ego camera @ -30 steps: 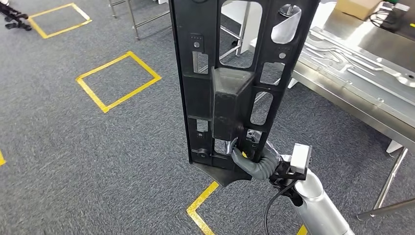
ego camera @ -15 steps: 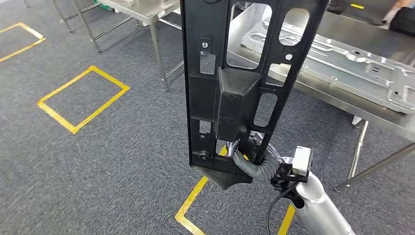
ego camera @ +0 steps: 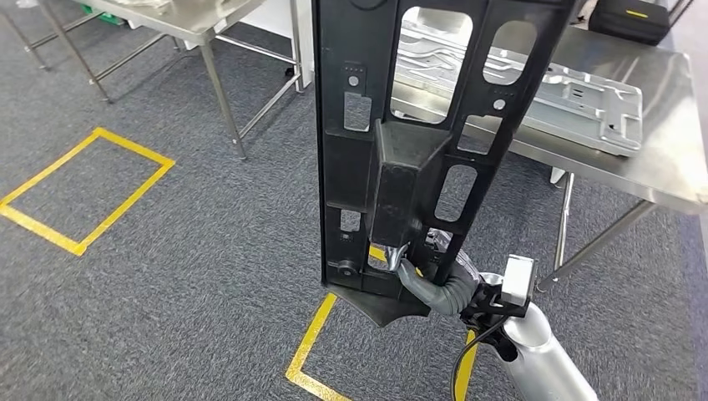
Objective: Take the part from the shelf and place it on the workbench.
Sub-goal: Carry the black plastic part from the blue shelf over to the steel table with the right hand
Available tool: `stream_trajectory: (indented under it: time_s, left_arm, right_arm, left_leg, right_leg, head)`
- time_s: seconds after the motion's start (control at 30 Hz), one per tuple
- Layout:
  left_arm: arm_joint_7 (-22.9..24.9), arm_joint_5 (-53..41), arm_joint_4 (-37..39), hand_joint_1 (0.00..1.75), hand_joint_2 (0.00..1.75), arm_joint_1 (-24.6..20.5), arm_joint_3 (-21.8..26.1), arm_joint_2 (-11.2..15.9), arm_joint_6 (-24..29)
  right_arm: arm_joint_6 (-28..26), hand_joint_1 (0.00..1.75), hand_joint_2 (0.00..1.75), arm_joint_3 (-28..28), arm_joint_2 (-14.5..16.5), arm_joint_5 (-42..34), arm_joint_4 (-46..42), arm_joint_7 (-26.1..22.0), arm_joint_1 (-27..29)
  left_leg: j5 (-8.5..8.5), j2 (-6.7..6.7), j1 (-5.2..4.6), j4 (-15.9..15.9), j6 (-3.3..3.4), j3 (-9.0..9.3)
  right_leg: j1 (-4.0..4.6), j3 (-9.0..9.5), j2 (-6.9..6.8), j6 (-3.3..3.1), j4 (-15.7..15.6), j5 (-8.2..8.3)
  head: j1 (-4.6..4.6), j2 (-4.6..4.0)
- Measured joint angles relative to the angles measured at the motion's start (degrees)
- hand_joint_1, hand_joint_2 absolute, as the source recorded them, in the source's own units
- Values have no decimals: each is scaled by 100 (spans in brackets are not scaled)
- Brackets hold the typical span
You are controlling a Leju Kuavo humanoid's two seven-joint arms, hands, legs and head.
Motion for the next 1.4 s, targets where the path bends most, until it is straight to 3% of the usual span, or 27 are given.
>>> stream_trajectory:
  time_s: [0.07, 0.13, 0.17, 0.23, 0.3, 0.37, 0.4, 0.43, 0.47, 0.53, 0.57, 0.63, 0.67, 0.73, 0.8, 0.83, 0.87, 0.9, 0.97, 1.03, 1.1, 1.17, 1.23, 1.3, 1.33, 1.37, 1.4]
  left_arm:
    - [28, 10, 0, 0, 175, -4, 0, -12, -16]
    - [56, 22, 0, 0, 175, -15, 0, -22, -21]
    - [61, 33, 0, 0, 175, -21, 0, -27, -15]
    - [52, 62, 0, 0, 175, -23, 1, -35, -3]
    - [33, 92, 0, 0, 175, -13, 2, -37, 7]
    - [15, 116, 0, 0, 175, 6, 5, -37, 13]
    - [3, 125, 0, 0, 175, 11, 6, -37, 14]
    - [-8, 131, 0, 0, 175, 11, 7, -37, 15]
    - [-16, 133, 0, 0, 175, 9, 9, -37, 15]
    - [-20, 134, 0, 0, 175, 7, 26, -39, 13]
    - [-19, 134, 0, 0, 175, 5, 39, -41, 11]
    - [-15, 133, 0, 0, 175, -9, 62, -45, 9]
    - [-13, 132, -1, 0, 175, -16, 68, -47, 8]
    - [-21, 130, -1, 0, 175, -21, 79, -52, 9]
    - [-42, 131, -1, 0, 175, -14, 93, -54, 13]
    - [-50, 133, 0, 0, 175, -6, 99, -53, 16]
    - [-56, 135, 0, 0, 175, 2, 104, -51, 20]
    - [-62, 137, 0, 0, 175, 6, 107, -50, 23]
    - [-77, 139, 0, 0, 175, 2, 109, -49, 27]
    - [-91, 149, 0, 0, 175, 1, 110, -51, 28]
    - [-97, 175, 0, 0, 175, 3, 113, -52, 28]
    - [-97, 192, -1, 0, 175, -4, 115, -51, 36]
    - [-96, 195, -2, 0, 175, -9, 119, -48, 45]
    - [-83, 199, -2, 0, 175, -2, 129, -49, 37]
    - [-68, 201, -2, 0, 175, 2, 135, -50, 26]
    - [-49, 203, -2, 0, 175, 10, 140, -50, 14]
    - [-29, 207, -2, 0, 175, 18, 143, -50, 4]
  right_arm:
    - [5, 175, 175, -4, 0, 4, -15, 1, -23]
    - [15, 175, 175, -12, 0, 19, -25, 12, -38]
    - [22, 175, 175, -16, 0, 30, -31, 23, -42]
    - [44, 175, 175, -11, -3, 52, -37, 57, -84]
    - [67, 175, 175, 9, -8, 67, -28, 86, -138]
    - [90, 175, 175, 27, -11, 74, -5, 98, -160]
    - [101, 175, 175, 36, -11, 76, 9, 100, -167]
    - [108, 175, 175, 45, -11, 78, 19, 102, -177]
    - [112, 175, 175, 54, -11, 79, 25, 103, -192]
    - [112, 175, 175, 68, -11, 79, 26, 106, -227]
    - [111, 175, 175, 74, -11, 78, 26, 111, -239]
    - [109, 175, 175, 82, -11, 77, 25, 125, -247]
    - [109, 175, 175, 82, -10, 76, 25, 132, -241]
    - [109, 175, 175, 79, 1, 67, 23, 140, -245]
    - [111, 175, 175, 79, 19, 56, 22, 143, -256]
    - [112, 175, 175, 80, 23, 55, 23, 144, -256]
    - [113, 175, 175, 81, 26, 55, 24, 146, -249]
    - [113, 175, 175, 81, 26, 55, 24, 150, -243]
    - [114, 175, 175, 81, 26, 55, 24, 157, -243]
    - [117, 175, 175, 82, 27, 55, 22, 162, -272]
    - [121, 175, 175, 84, 30, 54, 19, 162, -302]
    - [122, 175, 175, 82, 31, 52, 14, 163, -304]
    - [124, 175, 175, 81, 13, 49, 10, 162, -310]
    - [129, 175, 175, 85, -15, 43, 9, 159, -320]
    - [131, 175, 175, 90, -24, 42, 11, 162, -319]
    - [134, 175, 175, 94, -25, 42, 14, 164, -315]
    - [139, 175, 175, 97, -25, 42, 18, 167, -312]
  left_leg:
    - [-29, 108, -25, 0, -48, 28]
    - [-54, 221, -34, -13, -107, 60]
    - [-84, 179, -28, 12, -141, 71]
    - [-297, -83, -15, 332, -202, -50]
    - [-665, -328, -4, 1075, -232, -406]
    - [-808, -374, -2, 1631, -248, -707]
    - [-707, -381, 0, 1606, -249, -724]
    - [-511, -406, 5, 1363, -245, -639]
    - [-273, -498, 17, 960, -236, -480]
    - [-1, -726, 41, 293, -199, -206]
    - [35, -797, 43, 135, -172, -141]
    - [35, -732, 30, 94, -99, -120]
    - [50, -671, 31, 69, -62, -106]
    - [80, -549, 49, 6, 7, -76]
    - [79, -427, 47, -18, 41, -62]
    - [71, -360, 44, -17, 47, -61]
    - [62, -297, 43, -16, 48, -59]
    - [50, -229, 42, -15, 46, -53]
    - [20, -108, 40, -13, 25, -16]
    - [-25, 2, 13, -6, -25, 37]
    - [-66, 124, -18, -5, -87, 71]
    - [-106, 238, -19, -6, -154, 103]
    - [-265, 56, 0, 195, -219, 49]
    - [-608, -261, 14, 839, -252, -250]
    - [-773, -335, 14, 1238, -257, -454]
    - [-850, -365, 14, 1536, -259, -620]
    - [-810, -379, 14, 1644, -256, -704]
  right_leg:
    - [67, 202, -175, -78, -405, 77]
    - [73, 196, -56, -123, -443, 80]
    - [54, 206, 13, -144, -467, 96]
    - [6, 231, 146, -197, -514, 133]
    - [-5, 230, 277, -228, -515, 139]
    - [-2, 227, 435, -238, -496, 133]
    - [-3, 228, 520, -234, -479, 127]
    - [-5, 230, 605, -225, -460, 118]
    - [-10, 227, 684, -210, -437, 103]
    - [-6, 201, 824, -162, -380, 76]
    - [-9, 180, 880, -132, -364, 71]
    - [-23, 149, 989, -61, -373, 87]
    - [-28, 140, 978, -31, -365, 82]
    - [-19, 22, 738, 22, -125, -69]
    - [-31, -306, 436, 64, 537, -396]
    - [-49, -499, 378, 82, 910, -536]
    - [-67, -638, 352, 95, 1171, -601]
    - [-83, -687, 335, 105, 1243, -558]
    - [-96, -438, 212, 101, 734, -195]
    - [-54, -36, -123, 59, -58, 121]
    - [4, 110, -278, 2, -388, 160]
    - [4, 105, -117, -60, -417, 165]
    - [-28, 122, 42, -130, -454, 192]
    - [-40, 130, 184, -183, -467, 202]
    - [-35, 129, 261, -199, -465, 202]
    - [-30, 129, 348, -206, -461, 199]
    - [-26, 130, 441, -208, -454, 197]
  head:
    - [0, 0]
    - [0, 0]
    - [0, 0]
    - [-1, 0]
    - [-1, 0]
    - [0, 0]
    - [0, 0]
    - [0, 0]
    - [0, 0]
    - [-1, 0]
    - [-1, 0]
    - [-1, 0]
    - [0, 0]
    - [1, 0]
    - [1, 0]
    - [0, 0]
    - [0, 0]
    - [0, 0]
    - [0, 0]
    - [0, 0]
    - [0, 0]
    - [0, 0]
    - [-1, 0]
    - [-1, 0]
    - [-2, 0]
    - [-1, 0]
    - [-2, 0]
